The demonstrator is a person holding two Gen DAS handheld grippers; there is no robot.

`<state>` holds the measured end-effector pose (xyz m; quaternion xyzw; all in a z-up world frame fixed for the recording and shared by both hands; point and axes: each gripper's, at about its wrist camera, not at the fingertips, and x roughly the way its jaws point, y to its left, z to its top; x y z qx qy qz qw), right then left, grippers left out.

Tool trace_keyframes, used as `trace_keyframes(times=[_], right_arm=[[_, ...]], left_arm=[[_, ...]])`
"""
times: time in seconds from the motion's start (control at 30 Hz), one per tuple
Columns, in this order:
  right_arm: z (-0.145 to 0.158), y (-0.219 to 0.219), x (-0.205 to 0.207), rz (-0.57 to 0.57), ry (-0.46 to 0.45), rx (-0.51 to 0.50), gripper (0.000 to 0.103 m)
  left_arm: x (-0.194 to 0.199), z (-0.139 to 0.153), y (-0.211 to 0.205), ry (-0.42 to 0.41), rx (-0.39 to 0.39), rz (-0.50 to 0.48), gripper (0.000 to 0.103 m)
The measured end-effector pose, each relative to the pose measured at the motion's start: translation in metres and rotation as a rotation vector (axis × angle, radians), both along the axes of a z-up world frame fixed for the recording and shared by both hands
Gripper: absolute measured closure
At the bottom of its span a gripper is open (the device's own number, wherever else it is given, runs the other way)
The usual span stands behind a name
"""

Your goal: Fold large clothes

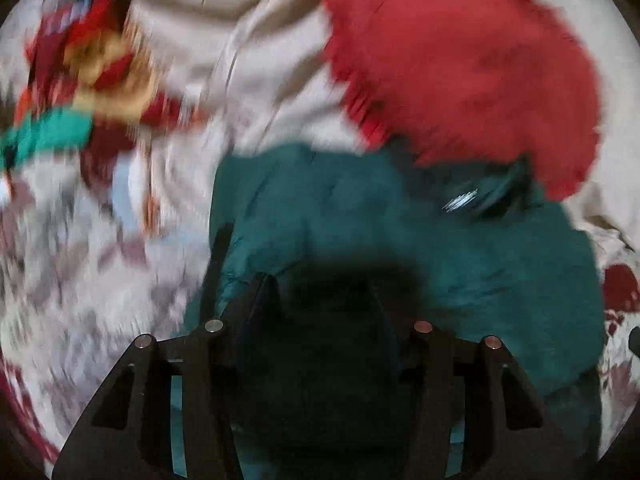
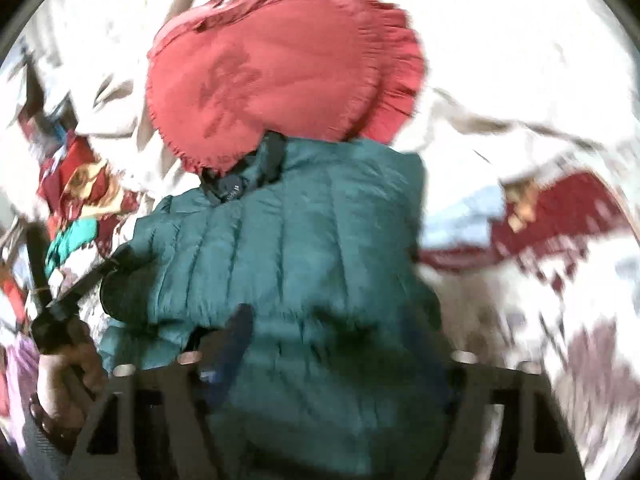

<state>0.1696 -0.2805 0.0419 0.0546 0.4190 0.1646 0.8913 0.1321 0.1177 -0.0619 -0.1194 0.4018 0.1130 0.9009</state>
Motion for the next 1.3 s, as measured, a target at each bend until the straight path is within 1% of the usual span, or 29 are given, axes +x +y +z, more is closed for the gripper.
trace_keyframes(times=[0.03,0.07,0.13,0.17,0.2,0.23,0.27,0.3,0.33,0.4,0.47,0.5,0.53,0.57,0.6,0.63,0.67,0.7,0.77,0.8,0.83,0.9,1.03,1.07,1.13,1.2,1.23,1.27,1.3], right_arm=[[-0.002,0.006,0.011,0.005,-0.011,-0.005,0.051],[-0.004,0.011,0.019,0.029,-0.036,0.007,0.051],[-0.019,0.023,0.035,0.08,-0.059,-0.008,0.051],[-0.032,0.027,0.045,0.092,-0.018,-0.011,0.051],[-0.054,0.031,0.057,0.122,0.05,-0.013,0.051],[-0.071,0.034,0.063,0.144,0.074,-0.052,0.051],[-0.079,0.033,0.062,0.158,0.053,-0.071,0.051],[-0.08,0.031,0.062,0.154,0.047,-0.057,0.051],[-0.079,0.03,0.063,0.144,0.056,-0.044,0.05],[-0.077,0.031,0.063,0.142,0.083,-0.054,0.049],[-0.065,0.037,0.067,0.159,0.127,-0.119,0.05],[-0.055,0.042,0.07,0.166,0.103,-0.132,0.051],[-0.044,0.045,0.07,0.162,0.052,-0.132,0.051],[-0.025,0.046,0.075,0.129,-0.028,-0.119,0.051],[-0.015,0.045,0.083,0.089,-0.063,-0.102,0.049],[-0.009,0.045,0.093,0.037,-0.083,-0.082,0.049],[-0.009,0.044,0.103,0.006,-0.081,-0.068,0.049],[-0.014,0.047,0.118,-0.006,-0.059,-0.062,0.049],[-0.044,0.051,0.144,-0.025,0.032,-0.093,0.049],[-0.06,0.052,0.151,-0.02,0.072,-0.099,0.048],[-0.073,0.053,0.154,-0.015,0.093,-0.102,0.048],[-0.079,0.052,0.152,-0.023,0.065,-0.095,0.048],[-0.061,0.055,0.143,-0.029,0.052,-0.12,0.048],[-0.052,0.058,0.137,-0.033,0.026,-0.118,0.048],[-0.029,0.07,0.12,0.001,-0.056,-0.064,0.048],[-0.022,0.087,0.109,0.042,-0.072,-0.023,0.046],[-0.025,0.1,0.106,0.064,-0.054,-0.02,0.042],[-0.031,0.112,0.103,0.083,-0.031,-0.03,0.039],[-0.043,0.128,0.101,0.109,0.0,-0.061,0.034]], left_arm=[[0.0,-0.007,0.005,0.034,-0.015,0.012,0.054],[-0.001,-0.009,0.009,0.042,-0.018,0.017,0.054],[-0.001,-0.01,0.006,0.049,0.005,0.003,0.054],[0.0,-0.013,0.004,0.054,0.013,-0.004,0.054],[0.002,-0.015,0.002,0.062,0.009,-0.014,0.054],[0.004,-0.018,0.001,0.072,0.006,-0.02,0.054],[0.005,-0.018,-0.001,0.078,0.005,-0.021,0.053],[0.006,-0.018,-0.002,0.083,-0.003,-0.021,0.05],[0.009,-0.018,-0.001,0.088,-0.032,-0.03,0.039],[0.012,-0.02,-0.003,0.09,-0.109,-0.061,0.022],[0.012,-0.017,-0.002,0.076,-0.131,-0.051,0.021],[0.009,-0.011,-0.003,0.05,-0.141,-0.037,0.021],[0.004,-0.001,0.0,-0.01,-0.151,-0.011,0.021],[0.0,0.006,0.001,-0.061,-0.135,0.004,0.021],[-0.001,0.011,-0.001,-0.101,-0.091,0.021,0.021],[0.002,0.013,-0.001,-0.11,-0.035,0.047,0.021],[0.007,0.01,0.001,-0.096,-0.005,0.078,0.021],[0.014,0.002,0.006,-0.065,-0.015,0.096,0.021],[0.027,-0.026,0.018,0.04,-0.139,0.079,0.019],[0.029,-0.034,0.021,0.056,-0.183,0.065,0.014],[0.03,-0.033,0.021,0.049,-0.175,0.056,0.014],[0.03,-0.03,0.017,0.055,-0.142,0.044,0.014],[0.023,-0.016,0.013,0.027,-0.061,0.088,0.014],[0.017,-0.005,0.011,-0.015,-0.005,0.118,0.014],[0.008,0.012,0.002,-0.104,0.075,0.139,0.014],[0.0,0.025,-0.007,-0.19,0.093,0.104,0.014],[-0.002,0.029,-0.016,-0.223,0.083,0.042,0.014],[0.001,0.028,-0.022,-0.221,0.07,-0.01,0.014],[0.006,0.023,-0.029,-0.194,0.049,-0.056,0.014]])
